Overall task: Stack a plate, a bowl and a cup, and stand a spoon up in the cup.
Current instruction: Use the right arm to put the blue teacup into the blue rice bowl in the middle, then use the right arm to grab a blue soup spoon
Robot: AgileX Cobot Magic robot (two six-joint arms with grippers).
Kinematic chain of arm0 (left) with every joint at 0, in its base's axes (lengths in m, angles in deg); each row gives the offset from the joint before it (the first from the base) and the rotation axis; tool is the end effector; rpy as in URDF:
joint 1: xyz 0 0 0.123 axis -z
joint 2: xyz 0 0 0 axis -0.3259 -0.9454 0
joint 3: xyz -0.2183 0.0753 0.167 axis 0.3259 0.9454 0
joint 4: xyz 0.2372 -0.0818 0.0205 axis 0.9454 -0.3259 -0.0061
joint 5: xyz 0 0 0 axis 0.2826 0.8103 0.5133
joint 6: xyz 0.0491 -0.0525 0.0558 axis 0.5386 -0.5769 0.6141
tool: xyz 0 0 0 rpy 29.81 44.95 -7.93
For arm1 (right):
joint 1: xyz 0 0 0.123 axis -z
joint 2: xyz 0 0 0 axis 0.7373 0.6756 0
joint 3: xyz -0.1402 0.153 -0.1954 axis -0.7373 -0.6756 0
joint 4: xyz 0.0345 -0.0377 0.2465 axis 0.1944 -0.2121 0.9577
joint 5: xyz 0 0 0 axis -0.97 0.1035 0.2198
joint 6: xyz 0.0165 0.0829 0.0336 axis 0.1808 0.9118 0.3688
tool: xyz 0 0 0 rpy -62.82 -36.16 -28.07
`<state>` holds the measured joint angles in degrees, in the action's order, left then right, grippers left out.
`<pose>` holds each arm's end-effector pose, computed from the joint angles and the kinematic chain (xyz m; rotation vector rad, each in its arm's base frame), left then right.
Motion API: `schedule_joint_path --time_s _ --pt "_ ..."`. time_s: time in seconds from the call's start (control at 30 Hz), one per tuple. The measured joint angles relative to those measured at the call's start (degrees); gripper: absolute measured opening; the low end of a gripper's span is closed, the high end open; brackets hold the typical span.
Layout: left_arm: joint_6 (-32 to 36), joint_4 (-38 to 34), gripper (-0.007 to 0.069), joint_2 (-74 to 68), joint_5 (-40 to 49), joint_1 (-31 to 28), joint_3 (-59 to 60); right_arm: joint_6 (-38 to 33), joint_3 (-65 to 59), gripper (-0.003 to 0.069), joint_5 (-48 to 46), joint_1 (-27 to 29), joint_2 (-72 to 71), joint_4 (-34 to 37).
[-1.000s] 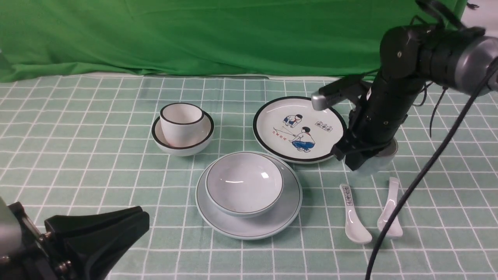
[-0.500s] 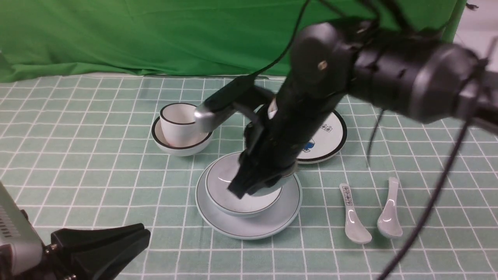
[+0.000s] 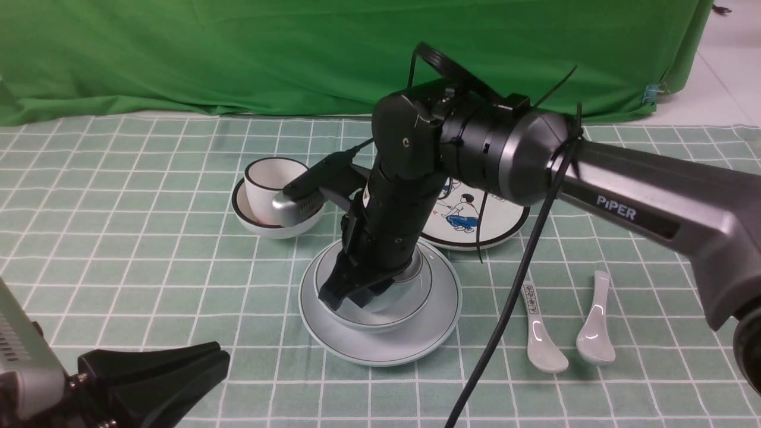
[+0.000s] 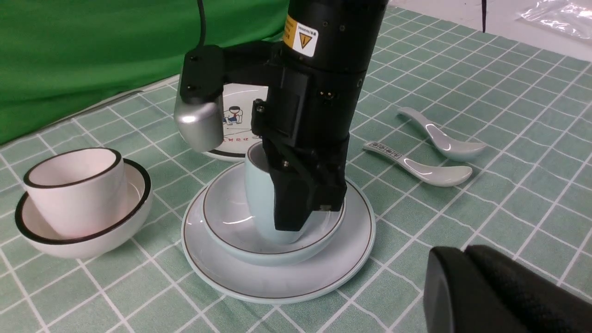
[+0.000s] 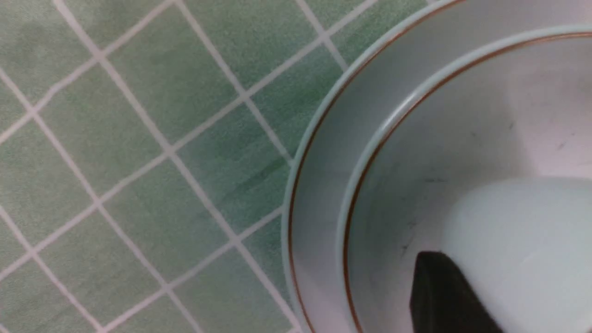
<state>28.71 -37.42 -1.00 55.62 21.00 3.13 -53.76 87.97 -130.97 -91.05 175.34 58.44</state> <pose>0.0847 -0.0734 0.2743 0.7607 1.6681 -0.4102 0.3377 0.3359 0.2124 -1.3041 2.4256 0.3188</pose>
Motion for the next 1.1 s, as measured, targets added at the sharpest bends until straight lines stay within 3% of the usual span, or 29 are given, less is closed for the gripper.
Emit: schedule_joint_path --time_s 0.17,0.2,0.27,0.33,0.4,0.5,0.63,0.7,0.8,0.83,0.93,1.1 --pt "0.0 0.2 0.0009 0.0 0.2 0.0 0.0 1.3 0.3 0.0289 0.1 0.0 0.1 -0.1" --pt "0.0 0.2 0.0009 0.0 0.2 0.0 0.0 1.7 0.3 0.0363 0.1 0.0 0.1 -0.1" --pt "0.0 0.2 0.0009 0.0 0.2 0.0 0.0 2.4 0.3 0.0419 0.0 0.0 0.1 -0.2" --pt "0.0 0.2 0.0009 0.0 0.2 0.0 0.0 4.1 0.7 0.0528 -1.0 0.0 -0.8 -0.2" --pt "0.0 0.2 0.0009 0.0 0.2 0.0 0.0 4.9 1.8 0.0552 -2.7 0.0 -2.2 -0.2" --pt "0.0 0.2 0.0009 0.0 0.2 0.0 0.0 5.6 4.3 0.0533 -8.4 0.0 -6.1 -0.9" --pt "0.0 0.2 0.0009 0.0 0.3 0.0 0.0 5.9 5.0 0.0426 -12.5 0.0 -12.7 -4.2" --pt "0.0 0.2 0.0009 0.0 0.4 0.0 0.0 7.5 3.2 0.0303 -12.5 0.1 -17.8 -7.9" --pt "0.0 0.0 0.0009 0.0 0.4 0.0 0.0 12.2 -4.4 0.0194 -12.5 2.4 -25.5 -13.4" --pt "0.0 0.0 0.0009 0.0 0.4 0.0 0.0 12.7 -5.1 0.019 -12.5 2.6 -26.0 -13.8" --pt "0.0 0.0 0.0009 0.0 0.4 0.0 0.0 21.9 -23.3 0.0197 -7.7 12.4 -33.7 -16.9" --pt "0.0 0.0 0.0009 0.0 0.4 0.0 0.0 24.5 -34.8 0.0319 4.6 26.0 -29.9 -7.0"
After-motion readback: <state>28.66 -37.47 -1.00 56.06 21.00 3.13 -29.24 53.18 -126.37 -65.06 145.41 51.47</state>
